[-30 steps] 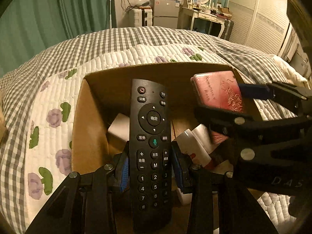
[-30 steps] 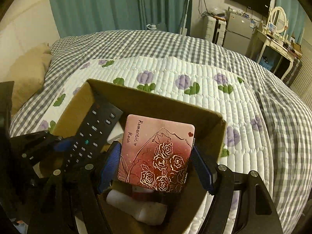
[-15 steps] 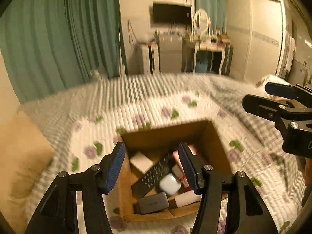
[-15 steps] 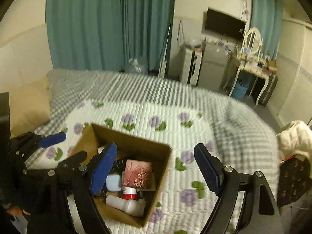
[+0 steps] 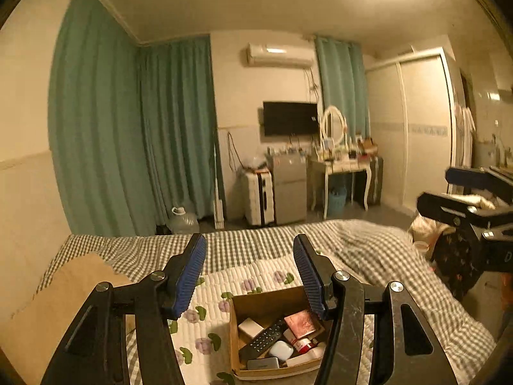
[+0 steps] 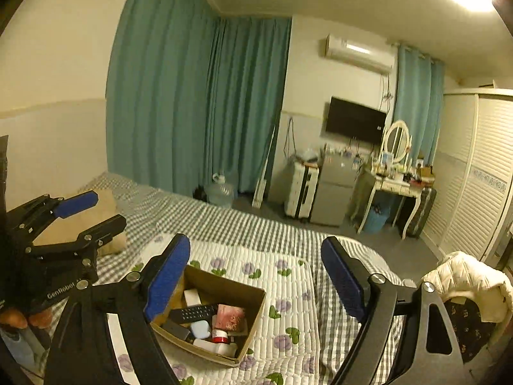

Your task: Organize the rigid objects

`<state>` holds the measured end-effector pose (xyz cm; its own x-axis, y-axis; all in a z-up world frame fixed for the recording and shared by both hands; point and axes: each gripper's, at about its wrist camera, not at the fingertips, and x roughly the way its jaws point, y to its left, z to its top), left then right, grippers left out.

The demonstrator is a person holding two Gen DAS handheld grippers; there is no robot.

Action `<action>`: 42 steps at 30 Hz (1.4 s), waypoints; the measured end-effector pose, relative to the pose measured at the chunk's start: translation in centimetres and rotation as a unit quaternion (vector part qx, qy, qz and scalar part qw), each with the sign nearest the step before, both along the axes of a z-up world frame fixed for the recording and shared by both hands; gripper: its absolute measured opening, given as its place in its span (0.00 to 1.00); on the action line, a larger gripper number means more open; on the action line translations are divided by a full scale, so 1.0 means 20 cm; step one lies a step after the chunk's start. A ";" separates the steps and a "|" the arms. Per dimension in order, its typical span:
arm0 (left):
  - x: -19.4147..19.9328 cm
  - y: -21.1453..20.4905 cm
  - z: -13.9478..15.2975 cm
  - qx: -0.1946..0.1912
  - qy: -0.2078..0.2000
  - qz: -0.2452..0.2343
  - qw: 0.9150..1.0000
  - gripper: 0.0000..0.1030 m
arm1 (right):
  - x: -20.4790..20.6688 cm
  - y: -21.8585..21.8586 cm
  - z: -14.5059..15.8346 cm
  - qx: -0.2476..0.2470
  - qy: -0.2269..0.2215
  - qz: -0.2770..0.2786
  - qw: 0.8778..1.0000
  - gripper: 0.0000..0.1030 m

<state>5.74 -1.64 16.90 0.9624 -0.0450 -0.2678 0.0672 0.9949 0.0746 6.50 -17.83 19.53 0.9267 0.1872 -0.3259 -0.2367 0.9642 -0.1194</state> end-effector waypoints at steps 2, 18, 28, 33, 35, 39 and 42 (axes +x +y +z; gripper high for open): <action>-0.05 0.01 -0.03 -0.009 -0.003 -0.001 1.000 0.57 | -0.07 0.01 -0.03 0.003 -0.011 -0.004 1.000 0.84; -0.10 0.14 -0.95 -0.052 0.063 0.050 0.995 0.57 | -0.04 0.05 -1.06 0.056 0.027 -0.037 0.997 0.85; -0.11 0.16 -1.04 -0.051 0.049 0.060 0.996 0.88 | -0.08 0.07 -1.18 0.043 0.001 -0.046 0.998 0.91; -0.13 0.14 -1.03 -0.038 0.028 0.072 0.996 1.00 | -0.09 0.07 -1.19 0.040 0.003 -0.054 0.998 1.00; -0.11 0.14 -1.04 -0.033 0.037 0.080 0.996 1.00 | -0.08 0.07 -1.19 0.042 0.006 -0.058 0.997 1.00; -0.09 0.17 -1.07 -0.046 0.052 0.081 0.994 1.00 | -0.07 0.06 -1.20 0.044 0.012 -0.061 0.997 1.00; -0.10 0.18 -1.07 -0.050 0.054 0.083 0.994 1.00 | -0.06 0.05 -1.20 0.044 0.014 -0.063 0.997 1.00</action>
<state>3.79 1.87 -4.41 0.9246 0.0812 -0.3721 -0.0967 0.9951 -0.0229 5.24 -16.78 -4.54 0.9355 0.0999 -0.3390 -0.1159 0.9929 -0.0272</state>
